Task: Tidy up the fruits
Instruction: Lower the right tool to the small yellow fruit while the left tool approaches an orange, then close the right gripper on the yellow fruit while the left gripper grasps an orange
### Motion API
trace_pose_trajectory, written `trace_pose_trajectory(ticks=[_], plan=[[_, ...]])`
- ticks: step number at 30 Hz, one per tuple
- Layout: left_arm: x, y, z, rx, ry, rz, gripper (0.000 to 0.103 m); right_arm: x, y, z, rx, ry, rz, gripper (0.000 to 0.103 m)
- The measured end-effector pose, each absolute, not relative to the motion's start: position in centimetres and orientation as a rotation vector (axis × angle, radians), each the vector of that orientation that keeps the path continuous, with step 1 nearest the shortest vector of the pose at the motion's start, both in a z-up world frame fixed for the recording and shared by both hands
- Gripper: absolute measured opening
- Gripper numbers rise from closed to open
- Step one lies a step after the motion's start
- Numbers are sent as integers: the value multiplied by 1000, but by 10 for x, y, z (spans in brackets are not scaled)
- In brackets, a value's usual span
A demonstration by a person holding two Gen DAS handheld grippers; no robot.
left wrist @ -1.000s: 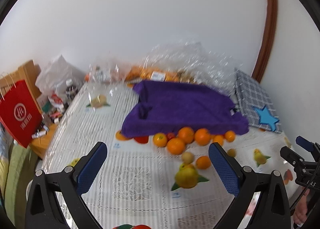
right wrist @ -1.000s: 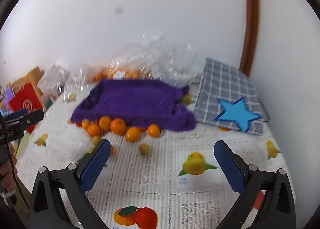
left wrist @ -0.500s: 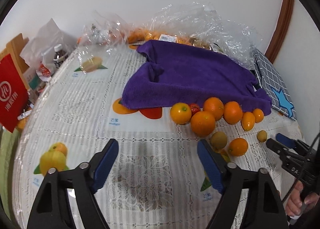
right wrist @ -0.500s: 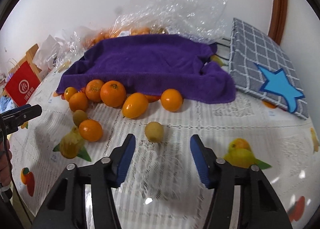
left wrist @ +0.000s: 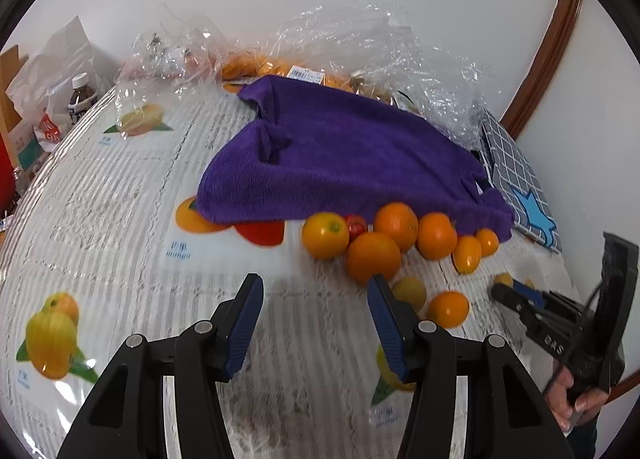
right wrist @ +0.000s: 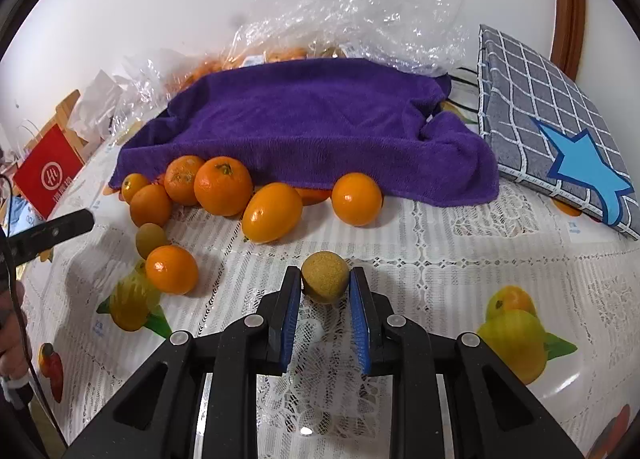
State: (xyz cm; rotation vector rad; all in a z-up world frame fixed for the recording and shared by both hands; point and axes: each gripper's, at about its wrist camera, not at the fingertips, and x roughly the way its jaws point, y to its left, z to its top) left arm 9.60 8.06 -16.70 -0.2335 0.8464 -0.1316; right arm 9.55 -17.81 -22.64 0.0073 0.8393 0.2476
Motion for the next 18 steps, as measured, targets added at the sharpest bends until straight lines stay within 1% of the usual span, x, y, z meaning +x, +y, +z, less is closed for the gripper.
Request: trace_pose_trajectory(ticks=[11,14,18], plan=[[129,76,-171,-247,827,-152,51,88,-188,-220,6,815,238,25],[136,75,-175,-272,842,-171,44,88,-188,-219,3,816,240,25],[141,74,-180,-287,853,-187,38,87,-187,-217,-7,812,240,25]])
